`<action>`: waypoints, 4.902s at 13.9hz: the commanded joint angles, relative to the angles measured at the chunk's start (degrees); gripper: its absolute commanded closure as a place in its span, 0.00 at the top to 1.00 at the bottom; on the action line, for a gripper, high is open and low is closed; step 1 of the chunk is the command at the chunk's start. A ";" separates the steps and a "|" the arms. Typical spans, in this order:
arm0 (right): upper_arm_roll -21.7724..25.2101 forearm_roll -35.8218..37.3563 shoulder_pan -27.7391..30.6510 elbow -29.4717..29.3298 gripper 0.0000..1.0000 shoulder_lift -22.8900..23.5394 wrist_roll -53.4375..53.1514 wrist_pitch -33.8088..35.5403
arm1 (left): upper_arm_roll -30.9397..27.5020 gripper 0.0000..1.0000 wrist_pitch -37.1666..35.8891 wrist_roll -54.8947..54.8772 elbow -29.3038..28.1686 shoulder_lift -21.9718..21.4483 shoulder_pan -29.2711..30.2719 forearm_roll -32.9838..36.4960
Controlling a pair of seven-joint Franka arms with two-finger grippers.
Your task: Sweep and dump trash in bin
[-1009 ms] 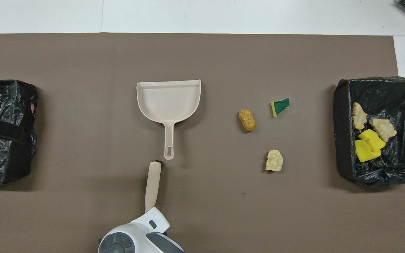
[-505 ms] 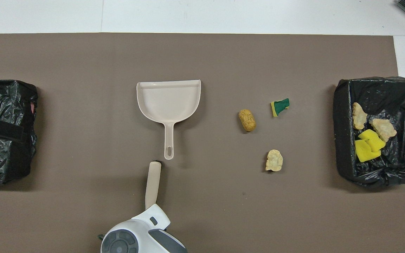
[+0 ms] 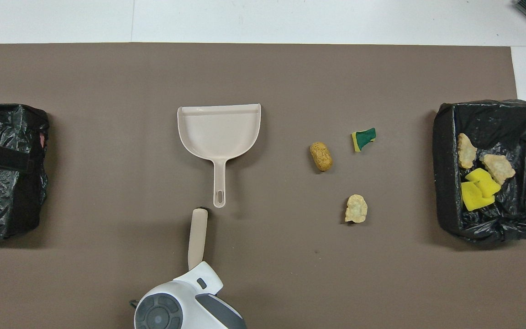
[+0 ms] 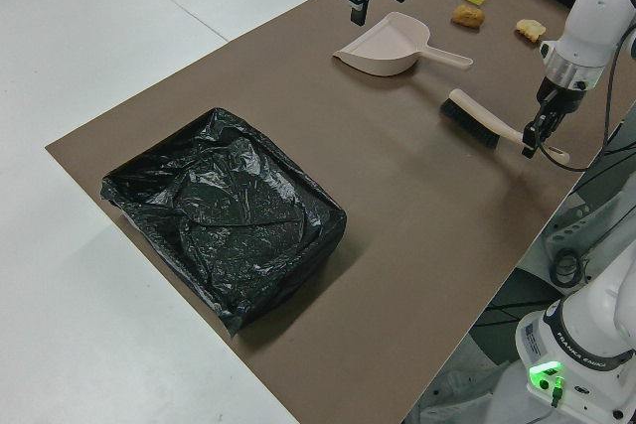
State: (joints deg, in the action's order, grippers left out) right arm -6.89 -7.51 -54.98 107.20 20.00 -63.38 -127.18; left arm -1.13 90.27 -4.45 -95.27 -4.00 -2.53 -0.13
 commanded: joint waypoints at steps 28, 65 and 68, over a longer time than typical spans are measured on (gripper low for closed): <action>-0.32 7.77 23.06 19.87 0.00 -14.99 -24.17 30.28 | 0.08 1.00 26.27 19.66 -2.38 20.95 -25.76 -7.17; -0.14 11.91 55.25 -6.30 0.00 -4.98 49.49 23.73 | -0.62 0.00 20.12 -45.16 -16.97 9.80 -15.06 1.97; -0.23 11.91 54.20 -6.21 0.00 -3.84 50.98 23.64 | -0.62 0.00 21.26 -54.41 -19.24 8.83 -13.47 1.88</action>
State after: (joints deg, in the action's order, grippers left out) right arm -6.64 3.71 -0.46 101.40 14.97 -14.35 -103.68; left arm -2.34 110.80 -54.06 -111.34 7.04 -17.07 0.87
